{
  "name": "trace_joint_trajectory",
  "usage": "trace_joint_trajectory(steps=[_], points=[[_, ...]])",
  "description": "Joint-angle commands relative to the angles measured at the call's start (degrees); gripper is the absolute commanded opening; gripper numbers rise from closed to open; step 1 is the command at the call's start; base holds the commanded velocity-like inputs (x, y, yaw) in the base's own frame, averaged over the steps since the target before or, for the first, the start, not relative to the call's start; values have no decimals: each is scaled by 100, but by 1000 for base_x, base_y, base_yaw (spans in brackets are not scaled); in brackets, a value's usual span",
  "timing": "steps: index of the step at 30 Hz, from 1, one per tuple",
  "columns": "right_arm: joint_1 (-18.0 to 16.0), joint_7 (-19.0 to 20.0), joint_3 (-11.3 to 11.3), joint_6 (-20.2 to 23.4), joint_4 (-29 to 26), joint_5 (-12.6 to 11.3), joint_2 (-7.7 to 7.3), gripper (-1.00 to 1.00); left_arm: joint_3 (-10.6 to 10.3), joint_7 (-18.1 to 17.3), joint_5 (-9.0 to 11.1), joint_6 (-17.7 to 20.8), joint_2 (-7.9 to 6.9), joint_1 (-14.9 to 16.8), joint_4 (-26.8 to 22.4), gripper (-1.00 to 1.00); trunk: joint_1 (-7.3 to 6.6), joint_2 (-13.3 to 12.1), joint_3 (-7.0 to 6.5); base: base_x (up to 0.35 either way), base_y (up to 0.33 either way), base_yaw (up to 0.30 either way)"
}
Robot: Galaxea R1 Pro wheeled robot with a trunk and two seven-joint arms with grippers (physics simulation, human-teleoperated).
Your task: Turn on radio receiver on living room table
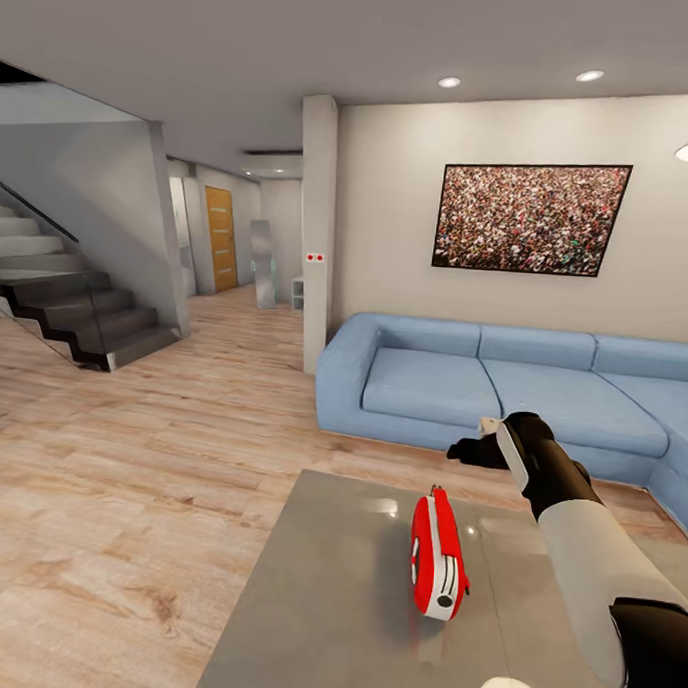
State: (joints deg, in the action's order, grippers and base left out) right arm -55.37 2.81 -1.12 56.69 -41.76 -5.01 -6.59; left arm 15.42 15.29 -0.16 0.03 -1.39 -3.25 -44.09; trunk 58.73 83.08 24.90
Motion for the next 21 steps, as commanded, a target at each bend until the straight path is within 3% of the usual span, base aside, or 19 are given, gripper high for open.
trace_joint_trajectory(steps=[1,6,21], points=[[0,0,1,0,5,0,0,100,2,0,-1,-10,-1,0,3,100,0,0,0,279,0,0],[0,0,6,0,17,-9,-1,100,4,0,-2,-27,-1,0,6,100,0,0,0,134,0,0],[0,-27,12,0,36,-9,-1,100,4,0,-2,-29,-1,0,6,100,0,0,0,7,0,0]])
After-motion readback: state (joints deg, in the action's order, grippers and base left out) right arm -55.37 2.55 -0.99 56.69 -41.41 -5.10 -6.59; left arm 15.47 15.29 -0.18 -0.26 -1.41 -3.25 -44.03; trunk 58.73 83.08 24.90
